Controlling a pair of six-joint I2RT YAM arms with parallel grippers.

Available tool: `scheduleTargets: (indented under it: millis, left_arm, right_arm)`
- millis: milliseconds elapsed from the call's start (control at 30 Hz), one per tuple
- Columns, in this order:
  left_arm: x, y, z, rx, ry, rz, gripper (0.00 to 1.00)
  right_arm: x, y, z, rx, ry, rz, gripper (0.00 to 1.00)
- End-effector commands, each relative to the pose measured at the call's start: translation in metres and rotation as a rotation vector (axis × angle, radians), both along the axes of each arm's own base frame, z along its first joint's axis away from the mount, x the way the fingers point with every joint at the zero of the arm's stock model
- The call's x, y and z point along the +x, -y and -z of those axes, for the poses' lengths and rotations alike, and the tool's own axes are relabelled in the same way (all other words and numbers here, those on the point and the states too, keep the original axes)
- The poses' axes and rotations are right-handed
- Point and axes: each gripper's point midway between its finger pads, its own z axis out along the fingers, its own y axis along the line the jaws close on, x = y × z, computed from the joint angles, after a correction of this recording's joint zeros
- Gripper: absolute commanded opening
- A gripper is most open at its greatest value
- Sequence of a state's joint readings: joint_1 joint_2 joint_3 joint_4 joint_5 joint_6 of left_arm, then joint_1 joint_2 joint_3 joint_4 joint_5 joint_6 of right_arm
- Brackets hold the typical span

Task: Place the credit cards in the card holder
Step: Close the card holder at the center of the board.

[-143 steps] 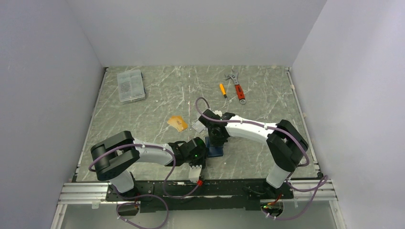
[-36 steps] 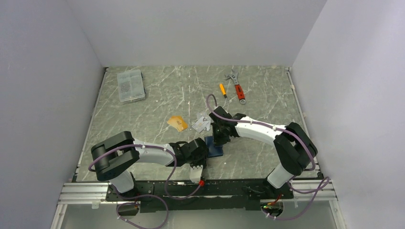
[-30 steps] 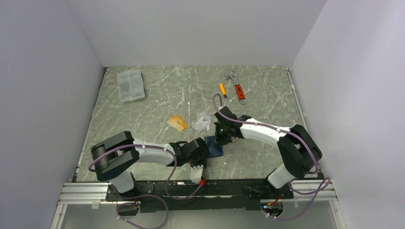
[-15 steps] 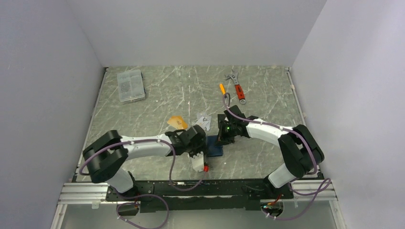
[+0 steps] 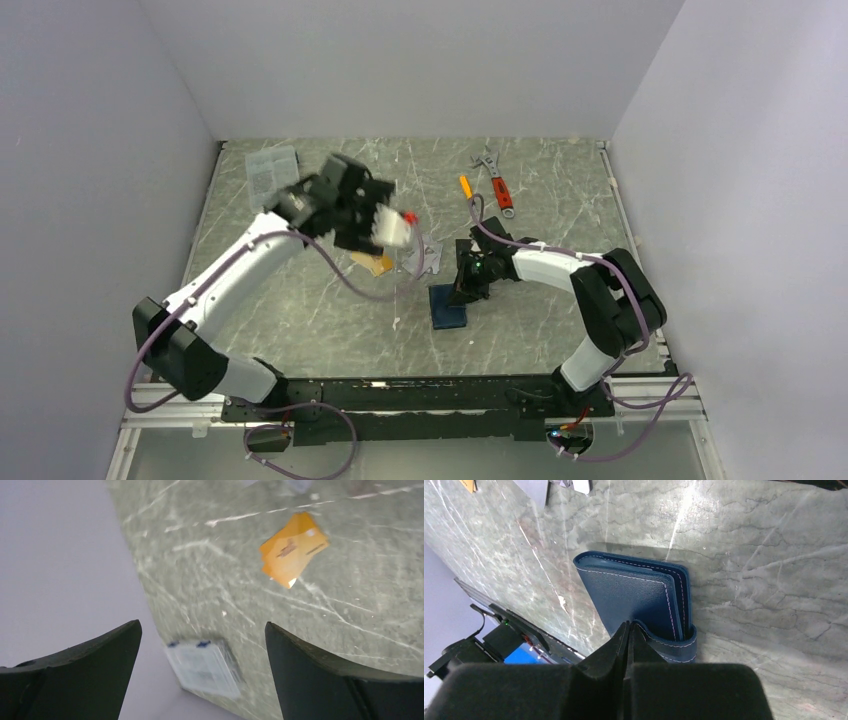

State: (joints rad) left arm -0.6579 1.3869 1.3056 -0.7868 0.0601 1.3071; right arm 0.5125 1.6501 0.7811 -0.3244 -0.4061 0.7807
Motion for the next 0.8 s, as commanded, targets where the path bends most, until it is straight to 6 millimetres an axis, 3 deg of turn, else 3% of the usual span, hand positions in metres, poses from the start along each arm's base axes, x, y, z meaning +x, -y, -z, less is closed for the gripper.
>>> scheduleTargets:
  millis: [0, 67, 167, 333, 600, 633, 667, 700, 733, 767]
  left_arm:
    - [0.007, -0.034, -0.038, -0.24, -0.237, -0.329, 0.99]
    - [0.017, -0.047, -0.058, -0.364, -0.284, -0.458, 0.99]
    - [0.015, -0.056, -0.072, -0.548, -0.379, -0.544, 0.99]
    - [0.01, -0.081, -0.061, -0.615, -0.366, -0.652, 0.99]
    - [0.015, -0.127, -0.07, -0.794, -0.44, -0.824, 0.99]
    - [0.016, -0.135, -0.07, -0.818, -0.439, -0.85, 0.99]
    - [0.016, -0.143, -0.069, -0.834, -0.435, -0.87, 0.99]
    - [0.015, -0.147, -0.07, -0.859, -0.441, -0.874, 0.99]
    - [0.015, -0.153, -0.071, -0.88, -0.442, -0.884, 0.99]
    - [0.015, -0.158, -0.073, -0.903, -0.444, -0.895, 0.99]
  right_arm:
    - [-0.067, 0.117, 0.077, -0.582, -0.208, -0.006, 0.0]
    - [-0.059, 0.114, 0.066, -0.565, -0.166, 0.007, 0.11]
    - [-0.033, 0.099, 0.041, -0.501, -0.054, 0.025, 0.19]
    - [0.018, 0.042, -0.016, -0.256, 0.16, -0.005, 0.36]
    - [0.069, -0.05, -0.136, 0.069, 0.434, -0.151, 0.62]
    - [0.073, -0.063, -0.158, 0.107, 0.479, -0.177, 0.74]
    - [0.075, -0.069, -0.165, 0.118, 0.493, -0.194, 0.82]
    - [0.08, -0.08, -0.188, 0.154, 0.534, -0.215, 0.87]
    - [0.081, -0.086, -0.194, 0.164, 0.542, -0.232, 0.97]
    - [0.087, -0.094, -0.215, 0.192, 0.58, -0.246, 0.99]
